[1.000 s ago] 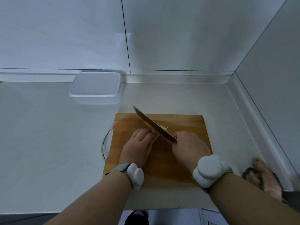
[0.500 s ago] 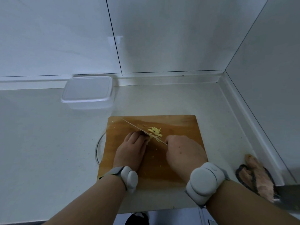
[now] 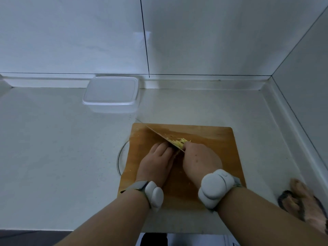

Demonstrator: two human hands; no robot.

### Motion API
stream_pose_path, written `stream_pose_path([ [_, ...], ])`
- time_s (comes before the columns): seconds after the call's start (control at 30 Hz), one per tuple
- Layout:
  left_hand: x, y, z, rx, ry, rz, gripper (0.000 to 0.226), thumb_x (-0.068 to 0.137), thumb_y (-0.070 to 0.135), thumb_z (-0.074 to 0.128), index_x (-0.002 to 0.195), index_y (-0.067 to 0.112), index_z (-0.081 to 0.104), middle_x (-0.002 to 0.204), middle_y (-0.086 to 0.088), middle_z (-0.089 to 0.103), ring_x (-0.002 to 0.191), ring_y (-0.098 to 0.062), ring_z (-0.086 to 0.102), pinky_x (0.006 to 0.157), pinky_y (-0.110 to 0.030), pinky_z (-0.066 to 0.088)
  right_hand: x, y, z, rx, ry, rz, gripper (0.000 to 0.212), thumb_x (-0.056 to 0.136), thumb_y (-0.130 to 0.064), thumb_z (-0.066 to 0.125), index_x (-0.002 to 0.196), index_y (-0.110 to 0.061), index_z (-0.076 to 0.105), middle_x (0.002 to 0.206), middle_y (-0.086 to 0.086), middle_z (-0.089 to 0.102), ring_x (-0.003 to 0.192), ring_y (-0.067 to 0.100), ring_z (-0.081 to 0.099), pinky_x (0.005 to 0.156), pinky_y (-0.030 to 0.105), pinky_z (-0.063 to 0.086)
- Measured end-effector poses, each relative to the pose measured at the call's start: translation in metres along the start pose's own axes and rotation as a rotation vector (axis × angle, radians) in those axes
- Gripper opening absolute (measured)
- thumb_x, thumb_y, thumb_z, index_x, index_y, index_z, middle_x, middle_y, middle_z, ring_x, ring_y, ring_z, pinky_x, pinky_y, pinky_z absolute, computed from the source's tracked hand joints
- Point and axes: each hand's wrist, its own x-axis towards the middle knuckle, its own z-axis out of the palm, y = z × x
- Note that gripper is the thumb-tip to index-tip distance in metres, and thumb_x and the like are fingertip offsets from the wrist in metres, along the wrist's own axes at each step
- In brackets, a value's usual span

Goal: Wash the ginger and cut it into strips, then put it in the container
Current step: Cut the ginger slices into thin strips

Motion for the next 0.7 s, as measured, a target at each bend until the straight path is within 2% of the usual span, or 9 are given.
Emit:
stream_pose_path([
  [0.27,0.0,0.002,0.001,-0.015,0.029,-0.009,0.026,0.09,0.029,0.049,0.097,0.011,0.068,0.099,-0.005,0.065,0.092,-0.02,0.054,0.062,-0.027,0.052,-0.002,0.003,0.0,0.025,0.009,-0.015,0.027,0.099,-0.008,0.042,0.118,-0.016,0.059,0.1,0.007,0.065,0.084,0.025,0.063,0.077,0.038,0.056],
  [0.5,0.001,0.001,-0.003,-0.022,-0.011,-0.006,0.025,0.091,0.03,0.049,0.095,0.015,0.068,0.1,-0.001,0.065,0.095,-0.018,0.056,0.063,-0.027,0.054,-0.021,0.028,0.001,0.09,-0.008,0.111,0.022,0.099,-0.015,0.046,0.108,-0.019,0.065,0.087,0.001,0.065,0.073,0.017,0.064,0.068,0.029,0.055],
  [0.7,0.001,0.002,-0.004,0.009,-0.025,-0.027,0.032,0.091,0.035,0.044,0.095,0.015,0.069,0.101,-0.001,0.066,0.094,-0.019,0.057,0.063,-0.027,0.052,-0.039,0.03,-0.006,0.072,0.048,0.086,0.017,0.099,-0.02,0.049,0.102,-0.025,0.065,0.082,-0.004,0.063,0.071,0.014,0.063,0.074,0.032,0.058],
])
